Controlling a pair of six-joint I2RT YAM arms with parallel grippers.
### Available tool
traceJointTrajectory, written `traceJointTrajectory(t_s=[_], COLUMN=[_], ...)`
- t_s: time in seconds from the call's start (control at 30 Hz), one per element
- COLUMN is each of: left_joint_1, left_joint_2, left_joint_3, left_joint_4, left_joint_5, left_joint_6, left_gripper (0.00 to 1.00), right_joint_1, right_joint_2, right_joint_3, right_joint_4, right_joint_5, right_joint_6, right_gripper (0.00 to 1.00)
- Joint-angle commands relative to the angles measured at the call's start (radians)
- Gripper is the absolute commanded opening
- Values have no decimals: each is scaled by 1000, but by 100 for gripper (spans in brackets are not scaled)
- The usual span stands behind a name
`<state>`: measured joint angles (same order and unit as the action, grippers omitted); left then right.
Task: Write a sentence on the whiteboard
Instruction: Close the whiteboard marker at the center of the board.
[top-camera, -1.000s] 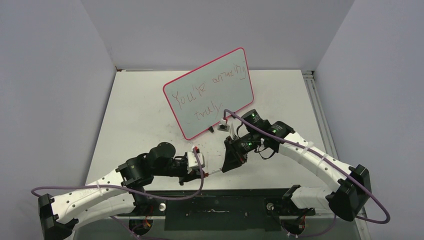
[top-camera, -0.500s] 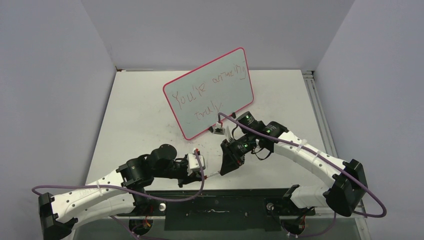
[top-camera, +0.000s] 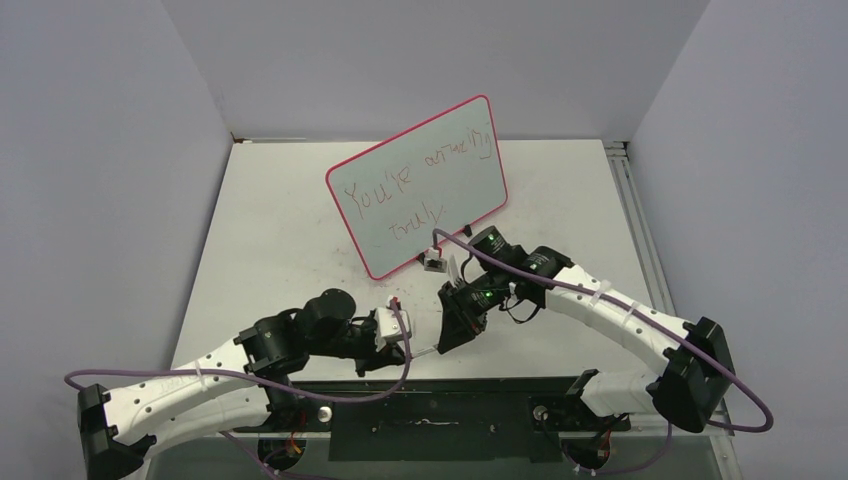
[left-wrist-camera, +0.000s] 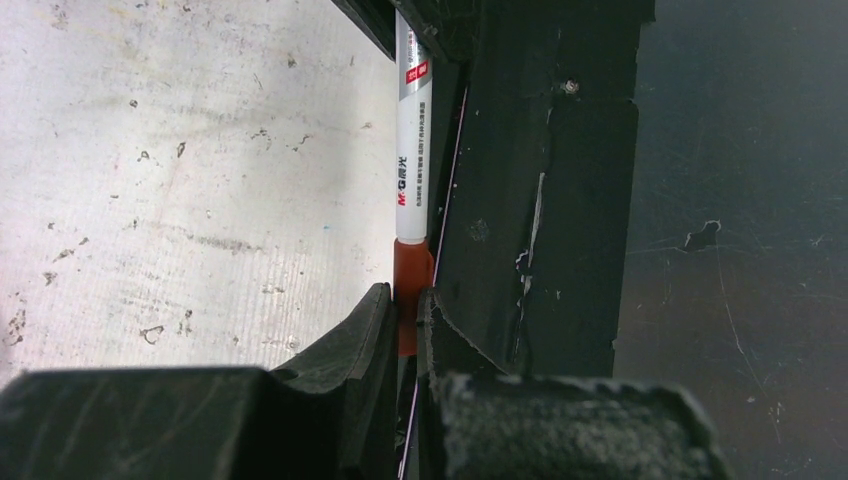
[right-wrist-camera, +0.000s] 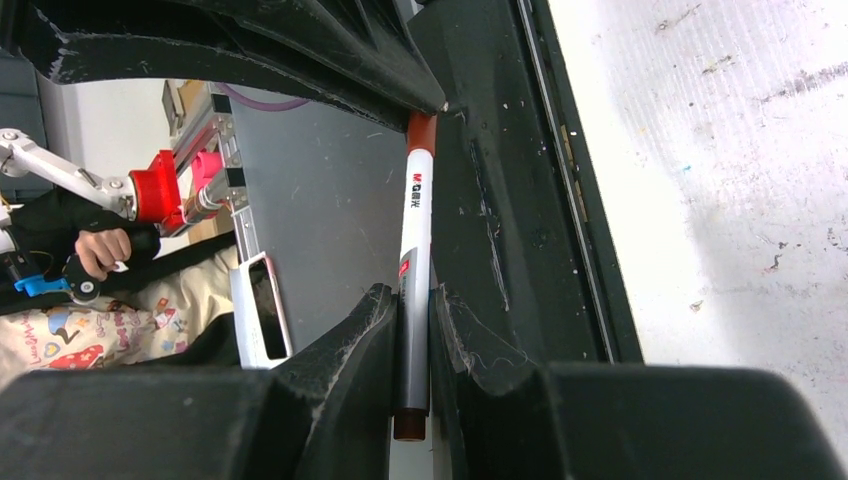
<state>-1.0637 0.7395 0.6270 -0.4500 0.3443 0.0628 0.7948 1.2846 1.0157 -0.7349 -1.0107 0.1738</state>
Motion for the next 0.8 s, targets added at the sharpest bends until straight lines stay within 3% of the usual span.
traceJointTrajectory(t_s=[0.0,0.77], left_joint_1=[2,5], left_joint_2=[-4,-38], left_joint_3=[23,16], left_joint_4=[212,231], left_joint_5=[-24,-44], left_joint_6=[-5,-17], left_gripper=[0,0], right_joint_1=[58,115], right_joint_2=[11,50], right_joint_3=[-14,-40], right_joint_4=[99,191], right_joint_5=[-56,-37], right_joint_6=[22,80], right_gripper=[5,5])
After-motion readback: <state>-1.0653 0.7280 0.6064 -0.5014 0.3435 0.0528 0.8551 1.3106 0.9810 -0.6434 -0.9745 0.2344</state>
